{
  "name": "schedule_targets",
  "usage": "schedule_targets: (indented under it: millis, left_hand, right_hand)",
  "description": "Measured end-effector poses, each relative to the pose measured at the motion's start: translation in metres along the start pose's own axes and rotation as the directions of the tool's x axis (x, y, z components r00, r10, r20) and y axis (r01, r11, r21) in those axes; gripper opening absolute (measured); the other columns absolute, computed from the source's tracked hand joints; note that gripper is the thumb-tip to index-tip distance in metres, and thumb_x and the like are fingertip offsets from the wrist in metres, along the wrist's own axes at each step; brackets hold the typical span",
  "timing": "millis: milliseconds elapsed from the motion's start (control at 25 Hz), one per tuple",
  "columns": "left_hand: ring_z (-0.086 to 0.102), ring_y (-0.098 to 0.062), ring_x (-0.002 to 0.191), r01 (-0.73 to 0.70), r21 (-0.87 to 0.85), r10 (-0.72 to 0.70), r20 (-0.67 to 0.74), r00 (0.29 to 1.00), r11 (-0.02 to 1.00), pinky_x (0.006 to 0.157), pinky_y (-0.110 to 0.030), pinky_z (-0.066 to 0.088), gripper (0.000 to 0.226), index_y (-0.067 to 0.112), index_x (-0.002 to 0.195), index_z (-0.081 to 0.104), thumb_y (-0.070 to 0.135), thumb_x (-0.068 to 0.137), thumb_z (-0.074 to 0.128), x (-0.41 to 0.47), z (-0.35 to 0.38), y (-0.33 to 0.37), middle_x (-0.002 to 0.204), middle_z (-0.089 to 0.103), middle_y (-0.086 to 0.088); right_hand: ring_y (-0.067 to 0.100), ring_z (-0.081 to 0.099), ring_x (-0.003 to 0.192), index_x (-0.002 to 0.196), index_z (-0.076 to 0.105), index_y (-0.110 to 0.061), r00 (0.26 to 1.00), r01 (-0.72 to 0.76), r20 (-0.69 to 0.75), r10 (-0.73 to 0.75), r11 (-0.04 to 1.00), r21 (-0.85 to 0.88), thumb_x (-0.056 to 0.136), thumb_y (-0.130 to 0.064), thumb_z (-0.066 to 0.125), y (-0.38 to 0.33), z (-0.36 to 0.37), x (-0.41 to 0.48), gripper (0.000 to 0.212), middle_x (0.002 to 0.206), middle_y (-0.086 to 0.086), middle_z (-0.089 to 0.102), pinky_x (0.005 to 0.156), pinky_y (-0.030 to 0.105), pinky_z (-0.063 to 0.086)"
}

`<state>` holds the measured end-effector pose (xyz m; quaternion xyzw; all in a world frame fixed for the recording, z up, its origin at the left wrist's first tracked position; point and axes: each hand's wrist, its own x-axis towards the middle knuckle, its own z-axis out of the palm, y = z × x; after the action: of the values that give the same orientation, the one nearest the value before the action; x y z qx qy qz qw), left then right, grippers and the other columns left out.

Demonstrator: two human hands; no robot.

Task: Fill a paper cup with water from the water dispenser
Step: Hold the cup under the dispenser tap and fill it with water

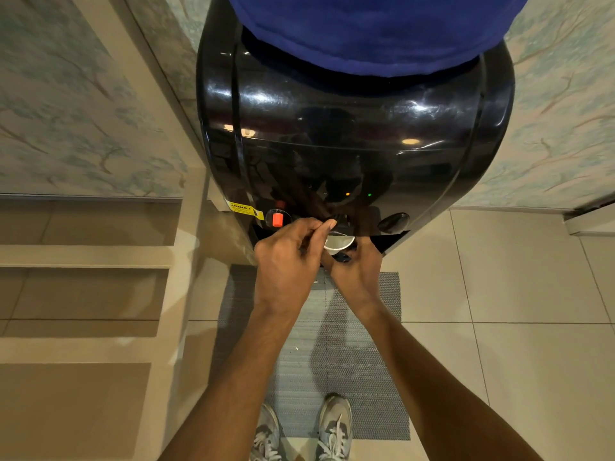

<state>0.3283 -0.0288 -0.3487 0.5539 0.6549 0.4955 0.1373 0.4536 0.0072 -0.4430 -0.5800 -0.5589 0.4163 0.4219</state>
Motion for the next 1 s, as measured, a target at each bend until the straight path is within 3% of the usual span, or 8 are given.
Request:
schedule_targets:
  millis: [200, 320, 560, 1000]
  left_hand:
    - [0.066, -0.006, 0.052, 0.027, 0.063, -0.026, -0.023, 0.999, 0.998, 0.052, -0.016, 0.051, 0.026, 0.005, 0.073, 0.072, 0.023, 0.088, 0.082, 0.0053, 0.0023, -0.0016, 0.06, 0.071, 0.003]
    - [0.061, -0.001, 0.05, 0.026, 0.071, -0.024, -0.025, 0.999, 0.997, 0.053, -0.009, 0.047, 0.026, 0.007, 0.071, 0.071, 0.022, 0.087, 0.083, 0.0056, 0.003, -0.0001, 0.058, 0.07, 0.004]
    - [0.065, -0.009, 0.047, 0.009, 0.09, -0.011, 0.018, 1.0, 0.996, 0.054, -0.014, 0.048, 0.029, 0.005, 0.072, 0.07, 0.025, 0.09, 0.08, 0.0069, 0.0012, 0.0004, 0.055, 0.068, 0.002]
    - [0.069, -0.011, 0.052, 0.0, 0.082, 0.0, -0.007, 1.0, 0.997, 0.055, -0.017, 0.051, 0.023, 0.002, 0.076, 0.073, 0.019, 0.089, 0.082, 0.0062, 0.0007, 0.0065, 0.059, 0.072, 0.0]
  right_hand:
    - [0.007, 0.077, 0.095, 0.117, 0.071, -0.022, 1.0, -0.024, 0.004, 0.024, 1.0, -0.018, 0.077, -0.034, 0.093, 0.0002, -0.0015, 0.0017, 0.047, 0.102, -0.008, 0.08, 0.078, 0.025, 0.064]
    - [0.008, 0.077, 0.096, 0.116, 0.071, -0.025, 1.0, -0.03, 0.0, 0.03, 0.999, -0.019, 0.077, -0.036, 0.093, -0.0003, -0.002, 0.001, 0.046, 0.103, -0.009, 0.08, 0.079, 0.029, 0.064]
    - [0.012, 0.076, 0.1, 0.12, 0.069, -0.026, 0.998, -0.062, -0.002, 0.062, 0.998, -0.013, 0.075, -0.038, 0.092, -0.0014, -0.0006, -0.002, 0.052, 0.108, -0.007, 0.078, 0.083, 0.041, 0.065]
    - [0.01, 0.076, 0.098, 0.13, 0.063, -0.022, 1.0, -0.02, 0.008, 0.021, 0.999, -0.038, 0.076, -0.038, 0.09, -0.0083, -0.0002, -0.0017, 0.063, 0.107, -0.009, 0.078, 0.081, 0.034, 0.066]
